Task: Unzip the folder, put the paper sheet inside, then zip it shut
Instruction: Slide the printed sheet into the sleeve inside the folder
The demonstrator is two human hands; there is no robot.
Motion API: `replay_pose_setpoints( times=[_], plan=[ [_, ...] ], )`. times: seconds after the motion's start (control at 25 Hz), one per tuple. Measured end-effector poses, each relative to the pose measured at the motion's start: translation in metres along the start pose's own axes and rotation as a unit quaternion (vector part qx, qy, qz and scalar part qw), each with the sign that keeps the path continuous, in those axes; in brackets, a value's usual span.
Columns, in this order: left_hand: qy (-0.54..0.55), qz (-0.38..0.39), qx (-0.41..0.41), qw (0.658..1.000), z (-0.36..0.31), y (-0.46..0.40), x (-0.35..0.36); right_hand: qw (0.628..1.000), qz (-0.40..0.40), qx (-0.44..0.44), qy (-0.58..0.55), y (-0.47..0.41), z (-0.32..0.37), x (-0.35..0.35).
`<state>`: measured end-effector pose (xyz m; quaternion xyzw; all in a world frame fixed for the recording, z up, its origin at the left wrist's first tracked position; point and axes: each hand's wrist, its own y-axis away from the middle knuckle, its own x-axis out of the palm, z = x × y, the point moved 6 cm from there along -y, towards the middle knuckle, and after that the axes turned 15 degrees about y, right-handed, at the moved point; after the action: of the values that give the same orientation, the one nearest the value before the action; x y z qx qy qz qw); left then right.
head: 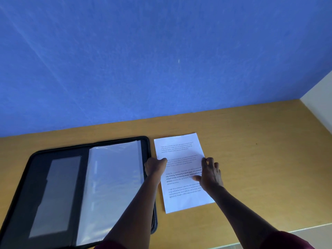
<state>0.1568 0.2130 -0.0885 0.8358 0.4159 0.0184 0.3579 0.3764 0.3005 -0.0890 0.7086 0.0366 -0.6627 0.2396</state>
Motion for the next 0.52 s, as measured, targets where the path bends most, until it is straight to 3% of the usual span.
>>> replay_pose_setpoints(
  times=[0.24,0.36,0.52],
  plan=[
    [0.061,0.062,0.0,0.996,-0.001,0.004,0.015,1.0,-0.004,0.005,0.002,-0.001,-0.001,0.001],
    [0.101,0.055,-0.001,0.993,0.0,0.008,0.014,1.0,-0.012,0.008,0.003,-0.001,-0.001,0.001],
    [0.045,0.097,0.06,0.992,-0.002,0.02,0.012,1.0,-0.012,0.009,0.003,-0.001,-0.001,0.003]
  ],
)
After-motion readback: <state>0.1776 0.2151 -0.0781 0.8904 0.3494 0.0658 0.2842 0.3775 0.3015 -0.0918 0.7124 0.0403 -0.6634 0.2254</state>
